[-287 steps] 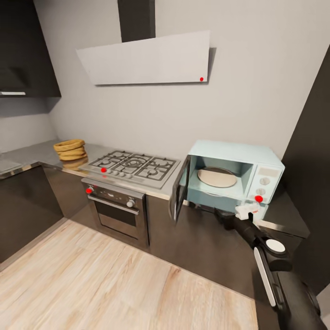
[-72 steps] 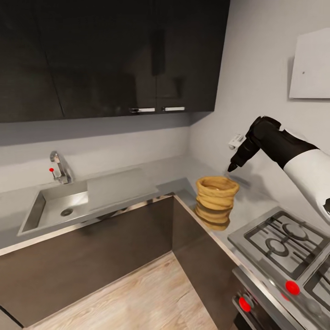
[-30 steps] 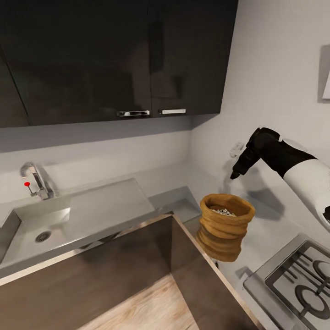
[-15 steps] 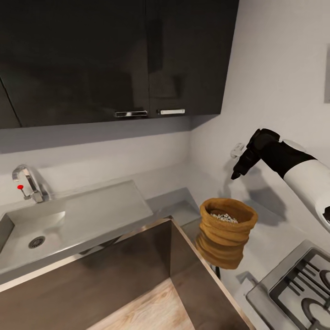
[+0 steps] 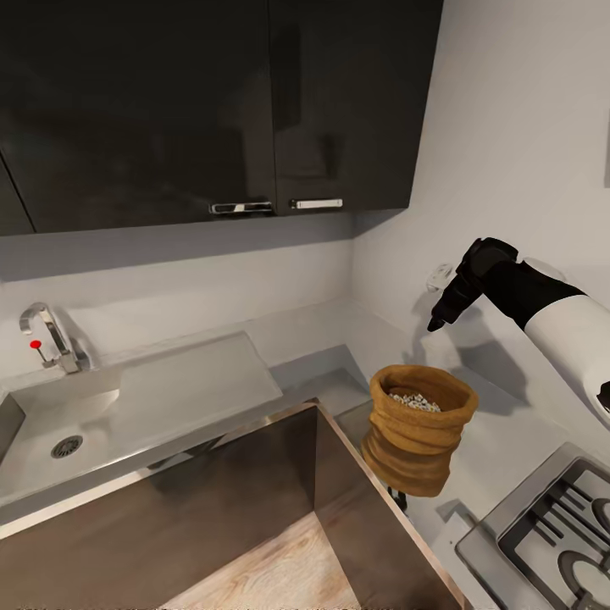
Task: In the kitchen, take the popcorn bag from the countertop, put it into the microwave, and heat it until the popcorn is cooked so the cooked popcorn ends up inside the bag.
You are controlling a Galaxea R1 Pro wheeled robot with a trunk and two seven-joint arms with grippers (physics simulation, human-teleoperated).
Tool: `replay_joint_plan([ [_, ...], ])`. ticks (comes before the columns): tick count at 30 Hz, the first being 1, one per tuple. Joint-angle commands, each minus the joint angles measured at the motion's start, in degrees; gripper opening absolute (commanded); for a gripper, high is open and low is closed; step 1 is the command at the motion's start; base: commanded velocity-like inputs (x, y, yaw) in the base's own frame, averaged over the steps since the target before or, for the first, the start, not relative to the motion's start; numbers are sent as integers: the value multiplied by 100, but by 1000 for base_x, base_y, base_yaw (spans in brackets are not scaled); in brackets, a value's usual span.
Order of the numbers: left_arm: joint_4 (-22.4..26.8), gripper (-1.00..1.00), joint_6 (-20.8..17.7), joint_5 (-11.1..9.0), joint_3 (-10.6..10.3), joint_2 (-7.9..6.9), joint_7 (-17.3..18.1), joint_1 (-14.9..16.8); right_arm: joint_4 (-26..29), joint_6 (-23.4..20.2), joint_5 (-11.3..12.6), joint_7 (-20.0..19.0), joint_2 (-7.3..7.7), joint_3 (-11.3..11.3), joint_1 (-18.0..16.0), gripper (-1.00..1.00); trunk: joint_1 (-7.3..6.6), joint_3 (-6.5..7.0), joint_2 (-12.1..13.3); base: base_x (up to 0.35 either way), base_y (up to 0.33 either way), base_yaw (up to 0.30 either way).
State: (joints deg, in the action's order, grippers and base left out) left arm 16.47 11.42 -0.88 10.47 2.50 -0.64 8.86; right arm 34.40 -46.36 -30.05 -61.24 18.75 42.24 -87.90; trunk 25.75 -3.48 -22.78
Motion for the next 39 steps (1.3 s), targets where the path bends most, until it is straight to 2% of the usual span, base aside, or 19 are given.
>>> replay_joint_plan([
  [1, -4, 100, 18, -9, 7, 2, -7, 8, 14, -12, -47, -45, 8, 21, -6, 100, 3, -23, -14, 0, 0, 0],
  [10, -4, 100, 18, -9, 7, 1, -7, 5, -34, 4, -45, 39, 13, 21, 59, 100, 3, -106, -14, 0, 0, 0],
  [16, -4, 100, 18, -9, 7, 2, -7, 4, -156, 241, -38, 113, 22, 21, 63, 100, 3, -161, -14, 0, 0, 0],
  [26, -4, 100, 18, -9, 7, -1, -7, 6, -162, 276, -30, 138, 32, 14, 63, 100, 3, -254, -14, 0, 0, 0],
  [31, -4, 100, 18, -9, 7, 0, -7, 7, -182, 276, -33, 240, 28, 3, 80, 100, 3, -267, -14, 0, 0, 0],
  [35, -4, 100, 18, -9, 7, -2, -7, 3, -492, 291, -10, 356, 16, -11, 93, 100, 3, -267, -14, 0, 0, 0],
  [39, -4, 100, 18, -9, 7, -3, -7, 2, -556, 294, 5, 374, 15, -14, 104, 100, 3, -269, -14, 0, 0, 0],
])
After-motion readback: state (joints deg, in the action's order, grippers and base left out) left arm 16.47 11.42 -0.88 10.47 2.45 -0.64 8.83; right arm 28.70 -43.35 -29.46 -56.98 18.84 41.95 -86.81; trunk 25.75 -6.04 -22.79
